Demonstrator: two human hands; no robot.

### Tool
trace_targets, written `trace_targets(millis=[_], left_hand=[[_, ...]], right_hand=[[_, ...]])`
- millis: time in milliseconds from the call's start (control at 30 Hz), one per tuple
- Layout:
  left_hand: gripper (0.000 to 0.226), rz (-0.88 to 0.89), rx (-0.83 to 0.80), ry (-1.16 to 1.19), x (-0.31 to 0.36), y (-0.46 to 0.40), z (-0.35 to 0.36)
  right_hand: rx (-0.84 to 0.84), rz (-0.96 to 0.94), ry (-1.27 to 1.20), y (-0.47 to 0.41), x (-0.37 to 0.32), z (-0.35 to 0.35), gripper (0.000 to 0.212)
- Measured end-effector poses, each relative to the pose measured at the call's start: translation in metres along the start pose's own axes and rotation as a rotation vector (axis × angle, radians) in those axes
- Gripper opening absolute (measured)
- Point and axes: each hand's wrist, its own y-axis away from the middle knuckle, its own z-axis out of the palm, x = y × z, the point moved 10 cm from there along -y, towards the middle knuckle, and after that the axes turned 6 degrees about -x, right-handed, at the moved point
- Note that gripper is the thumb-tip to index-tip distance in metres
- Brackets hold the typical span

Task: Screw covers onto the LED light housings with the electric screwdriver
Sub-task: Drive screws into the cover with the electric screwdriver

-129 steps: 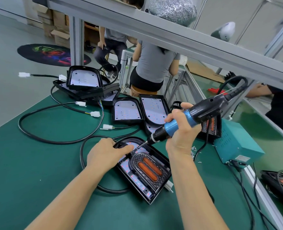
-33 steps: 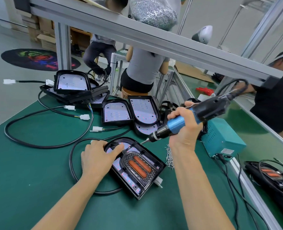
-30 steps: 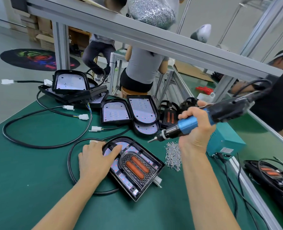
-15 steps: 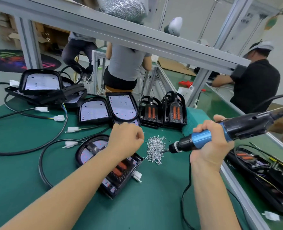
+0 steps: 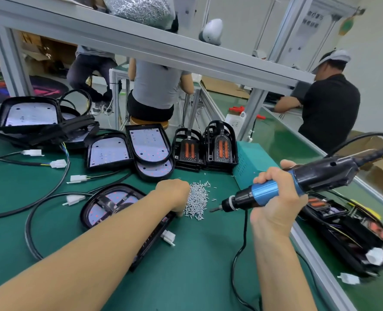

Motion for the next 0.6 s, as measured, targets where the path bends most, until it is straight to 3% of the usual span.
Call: trace_targets(millis=[200,467,600], left_hand=[[0.010,0.034,0.079,-0.085,0.009,0.001,-0.003],[0.021,0.083,0.039,-0.165,0.012,-0.006,0.005],[0.029,0.061,0.072,-0.083,0.010,-0.007,0.003]], right_hand=[[-0.007,0.008,-0.004,0.002,0.004,0.001,0.020],[-0.014,0.019,-0.017,0.001,0.005,0.001,0.020],[-0.014,0.015,-0.024,0.001,0.004,0.002,0.020]])
